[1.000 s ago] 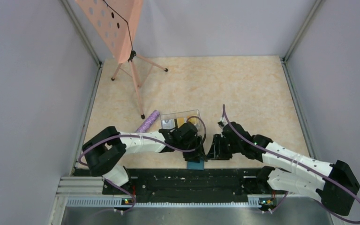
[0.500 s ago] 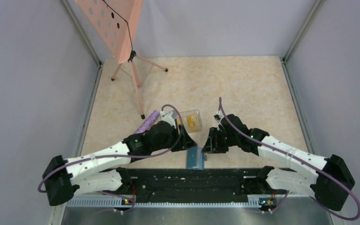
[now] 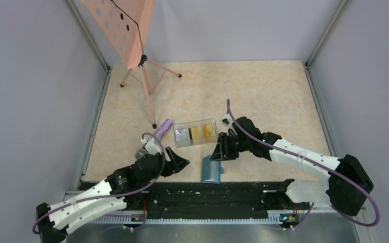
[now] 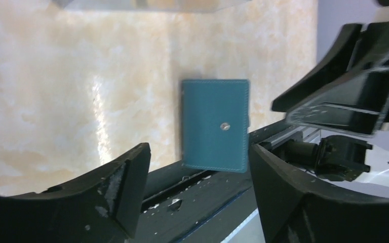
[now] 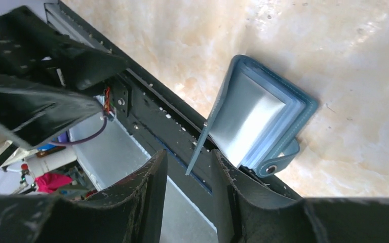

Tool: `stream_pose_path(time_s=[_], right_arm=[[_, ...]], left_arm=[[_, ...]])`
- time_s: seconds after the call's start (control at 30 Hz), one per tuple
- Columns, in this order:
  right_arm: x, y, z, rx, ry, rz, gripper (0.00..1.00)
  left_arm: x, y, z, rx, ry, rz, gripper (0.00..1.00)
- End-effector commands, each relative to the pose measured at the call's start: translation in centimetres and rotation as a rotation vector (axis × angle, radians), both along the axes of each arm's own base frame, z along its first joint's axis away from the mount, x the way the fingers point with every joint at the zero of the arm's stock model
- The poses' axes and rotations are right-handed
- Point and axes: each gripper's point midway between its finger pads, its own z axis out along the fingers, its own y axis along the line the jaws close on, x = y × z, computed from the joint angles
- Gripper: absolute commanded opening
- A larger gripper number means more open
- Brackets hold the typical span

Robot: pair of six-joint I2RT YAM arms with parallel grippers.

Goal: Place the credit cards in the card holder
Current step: Close the card holder at the corner of the board.

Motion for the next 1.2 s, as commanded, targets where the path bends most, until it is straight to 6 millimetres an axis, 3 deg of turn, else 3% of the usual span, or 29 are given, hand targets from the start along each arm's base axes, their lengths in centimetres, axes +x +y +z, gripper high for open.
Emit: stream_pose_path(time_s=[0.0,0.2,0.37,0.5,0.63,0.73,0.83,1.03,1.17], right_arm=[[1.0,2.3,2.9,0.121,-0.053,0.065,0.36],[0.9,3.2,1.7,0.125,-0.011,0.1,0.34],[1.2,3.1,0.0,0.072,0.015,0.095,0.32],[1.8,2.4,0.0,0.03,-0.015,0.052,0.31],[2.7,0.6,0.5,-0.054,-0.077,-0.017,0.29],[2.5,0.2,0.6,-0.041,-0.082,-0.03,0.25],[1.8,0.0,-0.9,-0.055,-0.042,-0.019,0.21],[0.9,0.5,-4.2,-0.06,0.036,0.022,0.17],[1.2,0.6,-6.1,-0.099,0.053,0.04,0.17]], left_arm=[[-0.8,-1.1,-0.9,-0.073,0.061,-0.028,0.73],[-1.5,-3.3,-2.2,0.048,0.115,-0.162,0.69],[-2.5,-6.9,-2.8,0.151,0.195,-0.361,0.66],[-2.5,-10.2,-3.6,0.213,0.26,-0.487,0.5],[-2.1,-12.1,-5.7,0.306,0.322,-0.519,0.36],[-2.2,-12.6,-6.9,0.339,0.36,-0.516,0.22],[-2.5,-12.9,-7.8,0.359,0.387,-0.519,0.14],[-2.7,-13.4,-7.2,0.343,0.377,-0.521,0.12],[-2.9,-13.7,-6.0,0.312,0.352,-0.527,0.22]])
